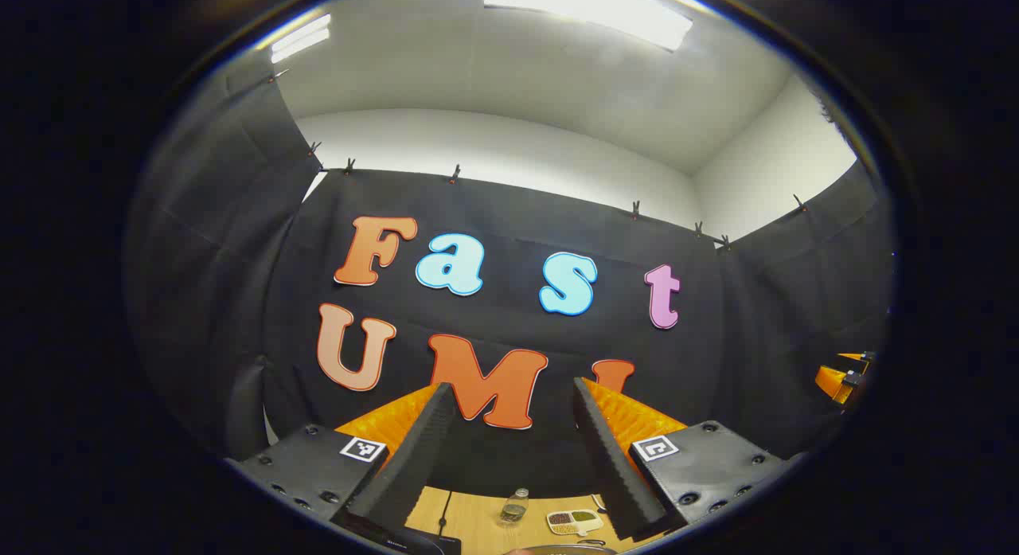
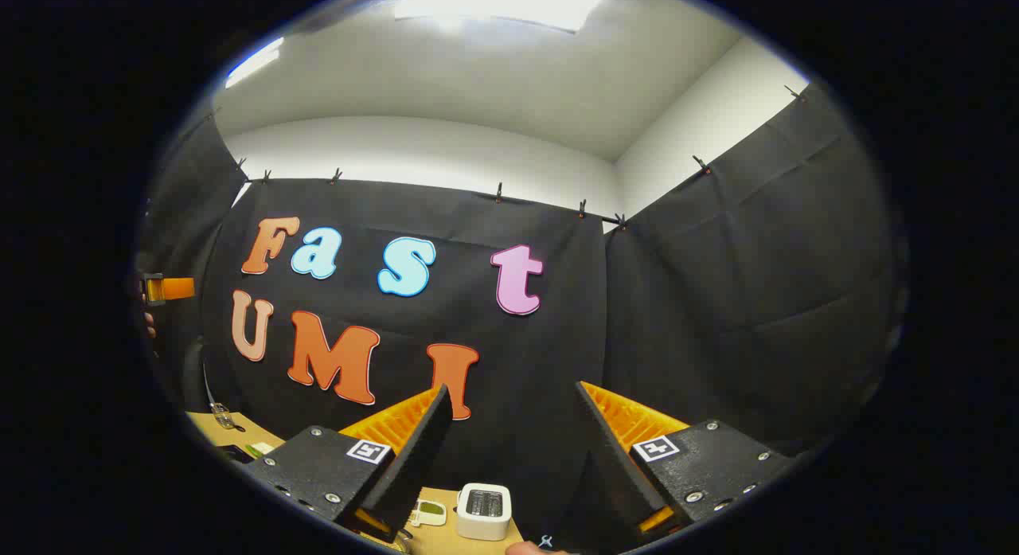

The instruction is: First push the handle of the pot to place it horizontally, then grasp the pot with both hands and set it on the induction cooktop.

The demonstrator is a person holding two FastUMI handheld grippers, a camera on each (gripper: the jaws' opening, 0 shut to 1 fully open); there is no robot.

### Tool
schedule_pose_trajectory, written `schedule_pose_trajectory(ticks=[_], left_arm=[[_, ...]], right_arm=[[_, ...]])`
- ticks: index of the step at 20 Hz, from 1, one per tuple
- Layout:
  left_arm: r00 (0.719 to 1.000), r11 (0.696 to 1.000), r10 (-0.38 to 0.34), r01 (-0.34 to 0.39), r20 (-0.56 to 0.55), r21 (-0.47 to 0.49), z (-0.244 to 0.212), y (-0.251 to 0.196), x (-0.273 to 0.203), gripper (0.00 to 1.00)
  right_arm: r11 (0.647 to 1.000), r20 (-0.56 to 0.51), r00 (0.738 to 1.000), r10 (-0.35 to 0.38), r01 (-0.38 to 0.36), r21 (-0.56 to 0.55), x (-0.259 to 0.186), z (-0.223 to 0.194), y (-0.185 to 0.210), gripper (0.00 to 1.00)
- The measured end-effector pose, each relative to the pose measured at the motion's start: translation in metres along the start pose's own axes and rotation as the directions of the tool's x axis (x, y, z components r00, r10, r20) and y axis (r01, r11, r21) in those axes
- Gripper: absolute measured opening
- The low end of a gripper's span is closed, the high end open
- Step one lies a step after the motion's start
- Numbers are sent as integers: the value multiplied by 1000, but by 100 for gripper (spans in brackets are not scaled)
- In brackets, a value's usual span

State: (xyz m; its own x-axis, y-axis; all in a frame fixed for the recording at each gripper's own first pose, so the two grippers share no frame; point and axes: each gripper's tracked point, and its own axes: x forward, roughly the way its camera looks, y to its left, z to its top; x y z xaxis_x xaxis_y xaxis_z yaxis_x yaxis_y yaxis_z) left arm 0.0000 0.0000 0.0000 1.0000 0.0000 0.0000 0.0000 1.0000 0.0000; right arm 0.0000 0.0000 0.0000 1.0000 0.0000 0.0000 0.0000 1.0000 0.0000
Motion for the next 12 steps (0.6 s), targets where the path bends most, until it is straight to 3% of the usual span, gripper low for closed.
schedule_pose_trajectory(ticks=[8,12], left_arm=[[997,996,-9,2,71,92,25,33,6,98],[997,996,-41,36,60,84,24,52,19,97]], right_arm=[[998,12,998,-63,63,6,-11,12,7,95],[992,18,992,-125,125,-29,-22,24,13,95]])
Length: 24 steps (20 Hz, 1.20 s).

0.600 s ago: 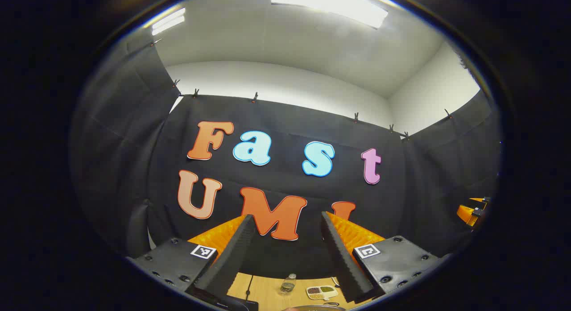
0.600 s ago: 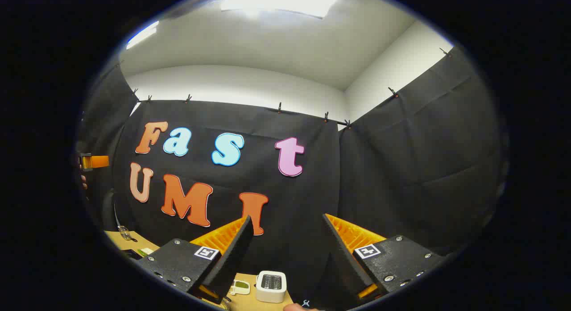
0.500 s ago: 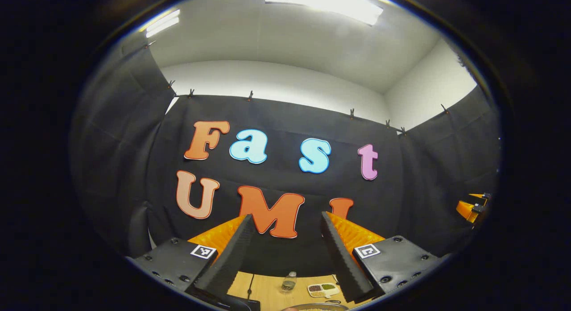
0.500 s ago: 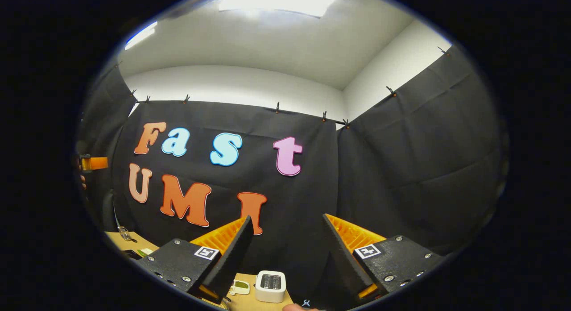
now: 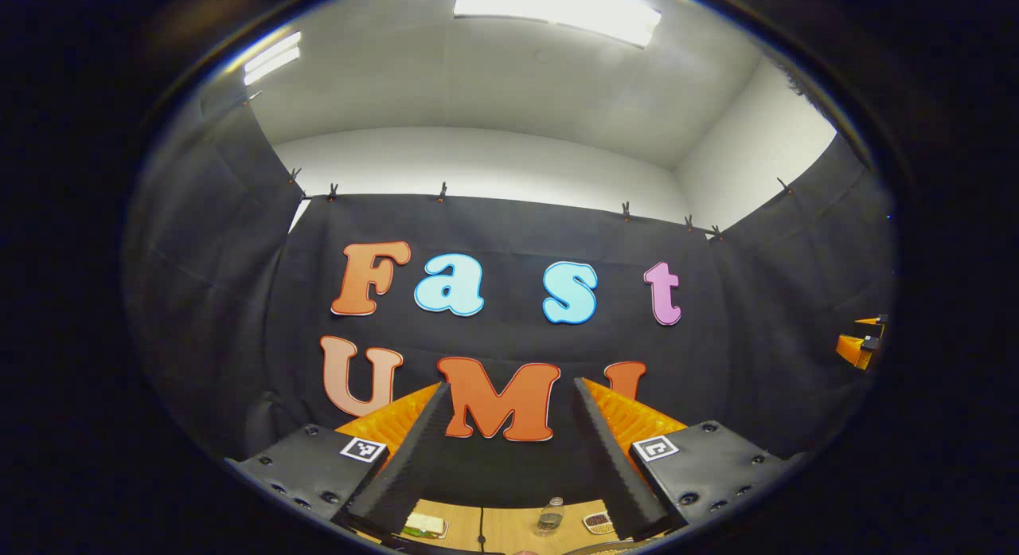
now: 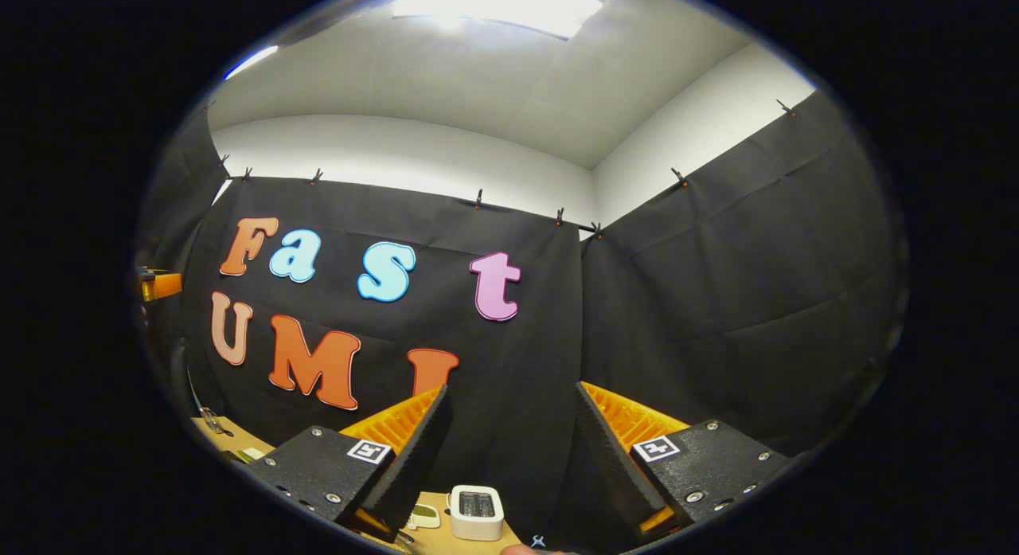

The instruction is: First push the handle of the pot to place it horizontally, then grasp the pot with both hands and set it on the induction cooktop.

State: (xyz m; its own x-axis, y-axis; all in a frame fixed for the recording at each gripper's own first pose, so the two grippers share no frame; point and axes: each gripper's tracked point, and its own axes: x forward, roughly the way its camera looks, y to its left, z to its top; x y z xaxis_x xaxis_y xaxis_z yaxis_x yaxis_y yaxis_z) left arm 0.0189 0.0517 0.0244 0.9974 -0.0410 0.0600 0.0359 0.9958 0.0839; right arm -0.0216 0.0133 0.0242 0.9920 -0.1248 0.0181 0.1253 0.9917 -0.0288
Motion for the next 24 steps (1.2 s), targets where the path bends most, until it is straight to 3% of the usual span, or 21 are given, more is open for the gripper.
schedule_pose_trajectory(ticks=[6,15,18,21,23,24], left_arm=[[999,999,25,-26,-26,-28,-12,35,3,97],[994,995,100,-98,-51,29,-23,59,-25,97],[992,997,77,-74,-103,27,-41,40,-29,94],[981,999,32,-29,-189,16,-71,17,-30,40],[959,1000,17,-15,-284,8,-107,4,-33,5],[941,1000,6,-8,-338,-4,-123,-1,-36,9]], right_arm=[[998,17,998,-53,53,-24,-4,9,6,95],[1000,18,1000,5,-5,-8,12,3,25,95],[1000,23,1000,18,-17,-18,15,0,26,95],[1000,11,1000,27,-27,-2,16,-9,27,95],[1000,-3,1000,27,-27,-3,15,-19,23,95],[1000,-9,1000,25,-25,-9,15,-22,20,95]])
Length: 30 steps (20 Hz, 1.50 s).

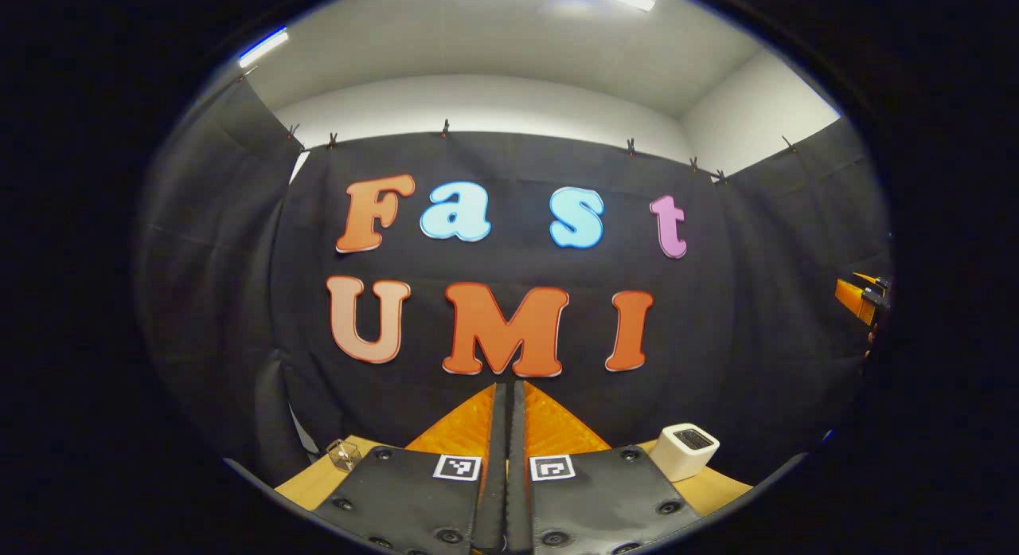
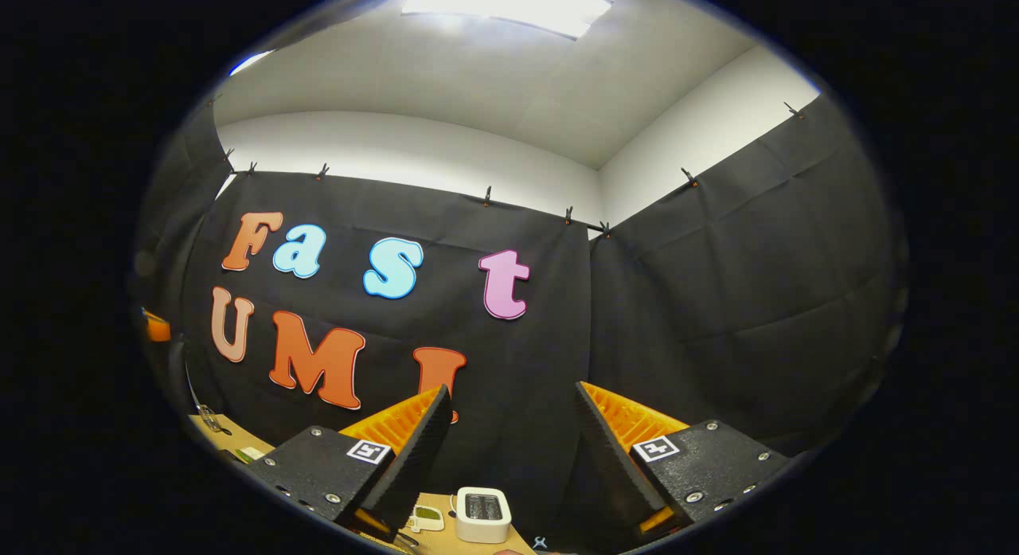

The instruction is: First push the handle of the pot to place it horizontally, then grasp the pot with both hands and set it on the induction cooktop.

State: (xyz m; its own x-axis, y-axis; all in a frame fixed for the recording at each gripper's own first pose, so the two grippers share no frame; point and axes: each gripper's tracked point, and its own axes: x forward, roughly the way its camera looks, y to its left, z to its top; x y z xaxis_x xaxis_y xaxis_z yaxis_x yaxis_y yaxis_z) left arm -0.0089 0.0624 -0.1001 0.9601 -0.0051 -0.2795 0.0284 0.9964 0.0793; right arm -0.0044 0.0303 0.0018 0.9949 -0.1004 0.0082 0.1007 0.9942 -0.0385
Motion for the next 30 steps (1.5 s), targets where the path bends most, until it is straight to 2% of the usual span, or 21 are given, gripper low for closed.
schedule_pose_trajectory(ticks=[2,3,7,9,11,12,14,16,22,25,27,30], left_arm=[[989,999,-33,27,-143,-41,-51,-15,5,8],[973,997,-51,37,-224,-68,-76,-21,6,7],[868,986,-107,29,-485,-166,-167,-43,-5,8],[784,989,-100,11,-612,-147,-221,-51,-20,7],[674,987,-100,-26,-732,-158,-267,-60,-42,8],[632,985,-103,-41,-768,-166,-285,-66,-50,8],[562,987,-77,-74,-824,-142,-315,-67,-66,8],[507,986,-61,-103,-860,-130,-338,-71,-84,8],[354,961,-94,-212,-930,-178,-392,-98,-128,8],[278,940,-138,-265,-951,-214,-414,-113,-145,8],[240,935,-146,-283,-960,-213,-425,-118,-152,8],[190,922,-195,-300,-962,-246,-438,-135,-161,8]], right_arm=[[1000,-11,1000,-5,5,-10,-2,-6,-6,95],[1000,-16,1000,-5,5,-12,-4,-10,-8,95],[1000,-41,999,-6,6,-19,-7,-23,-22,95],[1000,-50,999,-6,5,-19,-8,-28,-30,95],[1000,-62,998,-1,0,-15,-9,-34,-38,95],[1000,-69,998,3,-4,-15,-8,-38,-42,95],[1000,-82,997,8,-9,-18,-7,-45,-52,95],[1000,-92,996,21,-22,-10,-6,-52,-58,95],[997,-111,990,81,-79,27,-5,-65,-66,95],[996,-115,989,90,-87,30,-5,-69,-70,95],[996,-119,989,88,-85,35,-6,-71,-73,95],[997,-133,988,75,-71,33,-10,-78,-82,95]])
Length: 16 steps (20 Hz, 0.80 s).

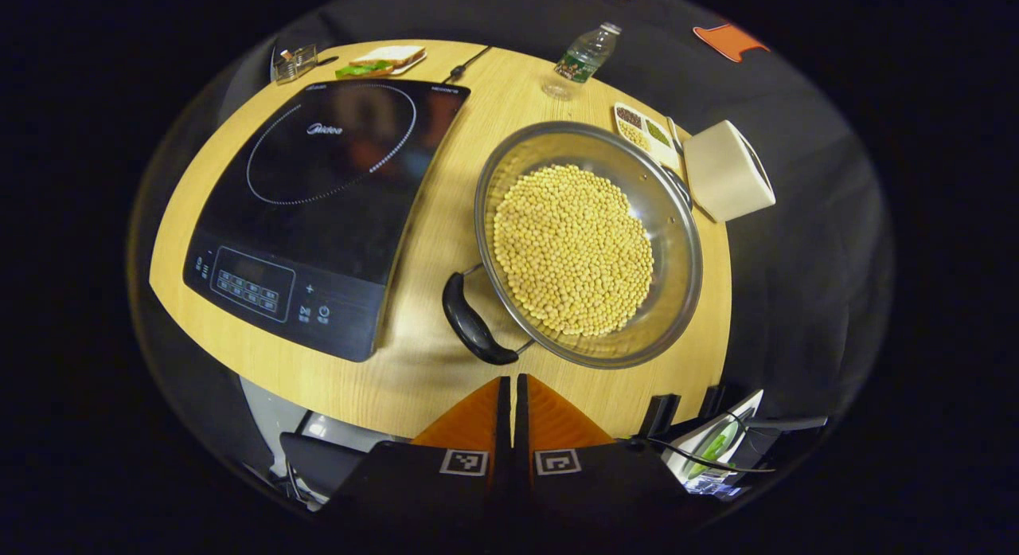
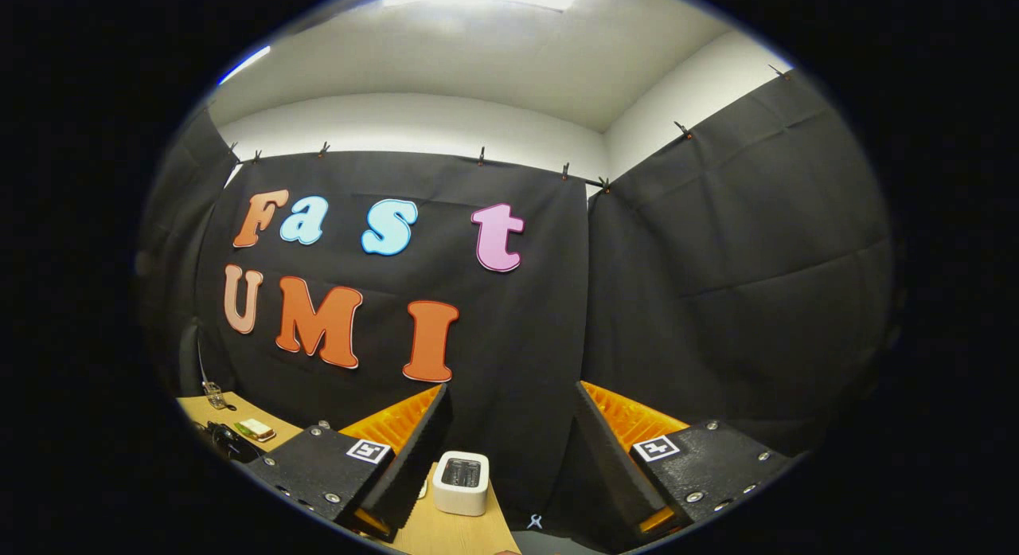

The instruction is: First push the handle of the pot to place it horizontally, then grasp the pot with both hands and set it on the induction cooktop.

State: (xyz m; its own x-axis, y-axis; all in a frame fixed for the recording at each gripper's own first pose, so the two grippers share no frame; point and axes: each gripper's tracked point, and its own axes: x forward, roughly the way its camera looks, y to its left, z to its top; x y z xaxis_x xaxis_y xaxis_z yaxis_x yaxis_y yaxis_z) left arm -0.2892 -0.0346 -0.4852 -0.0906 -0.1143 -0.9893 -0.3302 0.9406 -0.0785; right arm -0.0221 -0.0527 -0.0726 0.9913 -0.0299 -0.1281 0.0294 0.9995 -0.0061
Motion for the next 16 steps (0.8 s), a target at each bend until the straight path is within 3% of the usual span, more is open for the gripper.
schedule_pose_trajectory(ticks=[9,16], left_arm=[[996,1000,5,-4,-86,14,7,-1,30,8],[990,991,119,-114,-70,65,33,12,33,8]], right_arm=[[995,-60,994,-94,96,29,-13,-29,-25,95],[992,-61,990,-123,125,22,-15,-32,-28,95]])
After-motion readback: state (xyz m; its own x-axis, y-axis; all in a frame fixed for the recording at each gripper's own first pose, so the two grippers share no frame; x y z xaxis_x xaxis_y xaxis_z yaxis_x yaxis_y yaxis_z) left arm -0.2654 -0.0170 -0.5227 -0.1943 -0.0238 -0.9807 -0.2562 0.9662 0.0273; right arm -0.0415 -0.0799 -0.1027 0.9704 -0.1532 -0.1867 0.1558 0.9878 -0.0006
